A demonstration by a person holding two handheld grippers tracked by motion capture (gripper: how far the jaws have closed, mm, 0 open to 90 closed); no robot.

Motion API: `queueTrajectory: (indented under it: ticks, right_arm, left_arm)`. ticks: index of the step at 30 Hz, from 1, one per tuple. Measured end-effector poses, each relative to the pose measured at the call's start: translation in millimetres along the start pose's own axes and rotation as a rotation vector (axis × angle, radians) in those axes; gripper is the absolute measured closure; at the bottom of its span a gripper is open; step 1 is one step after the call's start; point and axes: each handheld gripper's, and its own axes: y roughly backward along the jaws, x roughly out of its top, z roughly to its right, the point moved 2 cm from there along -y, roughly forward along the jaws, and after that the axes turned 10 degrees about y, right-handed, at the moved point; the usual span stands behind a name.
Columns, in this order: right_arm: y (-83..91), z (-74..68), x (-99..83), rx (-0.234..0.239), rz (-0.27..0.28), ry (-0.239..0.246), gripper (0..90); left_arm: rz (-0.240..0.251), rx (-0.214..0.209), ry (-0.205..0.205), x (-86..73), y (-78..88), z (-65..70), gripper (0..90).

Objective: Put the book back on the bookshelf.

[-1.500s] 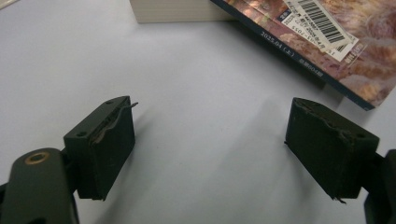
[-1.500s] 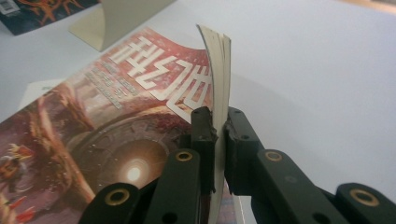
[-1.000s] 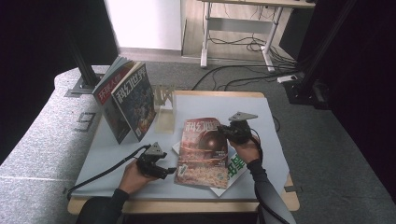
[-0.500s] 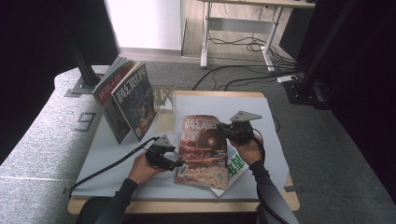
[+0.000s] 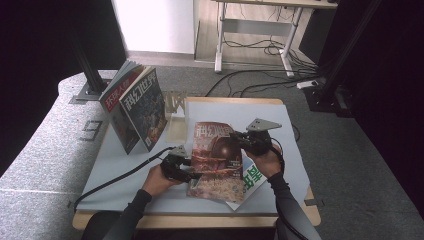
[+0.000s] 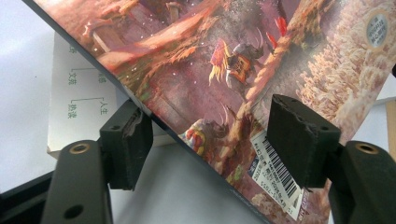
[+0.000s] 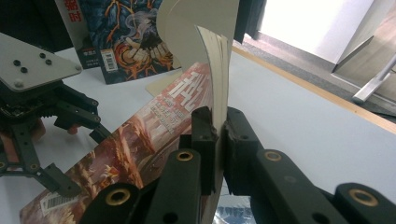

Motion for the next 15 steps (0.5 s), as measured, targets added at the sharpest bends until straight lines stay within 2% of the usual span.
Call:
queueTrajectory:
  ticks: [4,8,10,15]
  right_arm:
    - [1.0,1.9,-0.1,0.019,0.006,-0.017,82.9]
    - [2.4,3.3,1.7,0.037,0.014,-0.033,82.8]
    - [1.9,3.0,2.7,0.039,0.011,-0.03,82.5]
    - [1.1,4.8,3.3,0.033,0.005,-0.031,82.3]
  left_arm:
    - [0.003,0.01,0.019,2.1,6.5,0.0,43.1]
    - [0.012,0.026,0.013,2.6,9.6,2.9,46.9]
    - [0.041,0.021,0.024,4.2,14.1,4.4,54.4]
    - [0.056,0.013,-0.004,5.7,19.5,9.6,64.8]
